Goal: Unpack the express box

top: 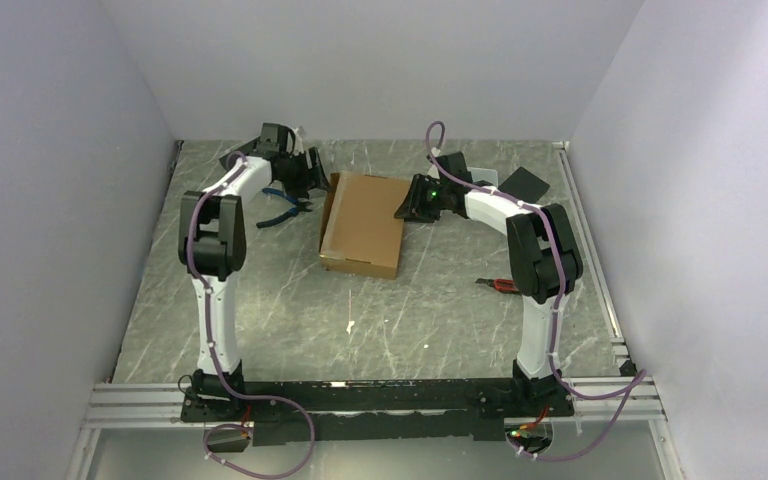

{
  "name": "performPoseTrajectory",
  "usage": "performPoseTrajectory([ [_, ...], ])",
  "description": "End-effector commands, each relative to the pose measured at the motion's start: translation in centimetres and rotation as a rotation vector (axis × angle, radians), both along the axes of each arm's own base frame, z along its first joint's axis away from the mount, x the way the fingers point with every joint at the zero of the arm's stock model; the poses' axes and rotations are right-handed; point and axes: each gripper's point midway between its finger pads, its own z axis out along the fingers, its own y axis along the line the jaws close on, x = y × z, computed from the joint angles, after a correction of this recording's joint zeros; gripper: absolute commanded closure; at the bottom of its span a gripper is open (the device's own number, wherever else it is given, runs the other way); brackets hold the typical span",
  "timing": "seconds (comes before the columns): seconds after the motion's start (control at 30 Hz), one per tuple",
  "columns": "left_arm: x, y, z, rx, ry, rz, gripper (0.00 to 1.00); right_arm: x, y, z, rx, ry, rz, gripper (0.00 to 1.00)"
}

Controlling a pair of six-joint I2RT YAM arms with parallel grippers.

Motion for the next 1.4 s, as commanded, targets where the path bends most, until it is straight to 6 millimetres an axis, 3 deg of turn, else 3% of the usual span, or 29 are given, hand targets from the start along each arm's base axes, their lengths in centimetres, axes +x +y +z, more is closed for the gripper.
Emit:
performPoseTrajectory([
  [0.0,-2.6,0.7,9.5,-0.005,-0.112,-0.005,0.24,-0.2,-0.9,-0.3,-0.064,-0.016,0.017,0.63],
  [0.1,-5.9,1.0,10.7,-0.011,-0.100,-0.015,0.24,-0.3,-0.8,0.1,-0.076,-0.028,0.026,0.58],
  [0.27,-13.1,0.6,9.8,-0.063,-0.038,-0.062,0.26,-1.0,-0.7,0.7,-0.100,-0.049,0.043,0.48],
  [0.4,-16.2,-0.3,8.9,-0.128,0.000,-0.107,0.31,-3.0,-0.2,1.1,-0.086,-0.046,0.077,0.38],
  [0.53,-16.8,-1.1,7.6,-0.164,0.043,-0.132,0.39,-4.6,0.3,0.8,-0.088,-0.038,0.103,0.38],
  [0.7,-17.1,-1.7,6.1,-0.125,0.063,-0.146,0.42,-5.6,0.5,-0.1,-0.093,-0.018,0.116,0.46],
  [0.8,-17.1,-1.2,5.2,-0.096,0.068,-0.122,0.49,-5.6,0.5,-0.4,-0.095,-0.012,0.118,0.54],
  [0.93,-17.1,-0.5,4.3,-0.059,0.083,-0.095,0.57,-5.6,0.4,-0.7,-0.102,-0.010,0.117,0.57],
  [1.37,-18.7,0.1,1.8,-0.007,0.158,-0.101,0.62,-5.5,0.5,-1.1,-0.102,-0.003,0.117,0.58],
])
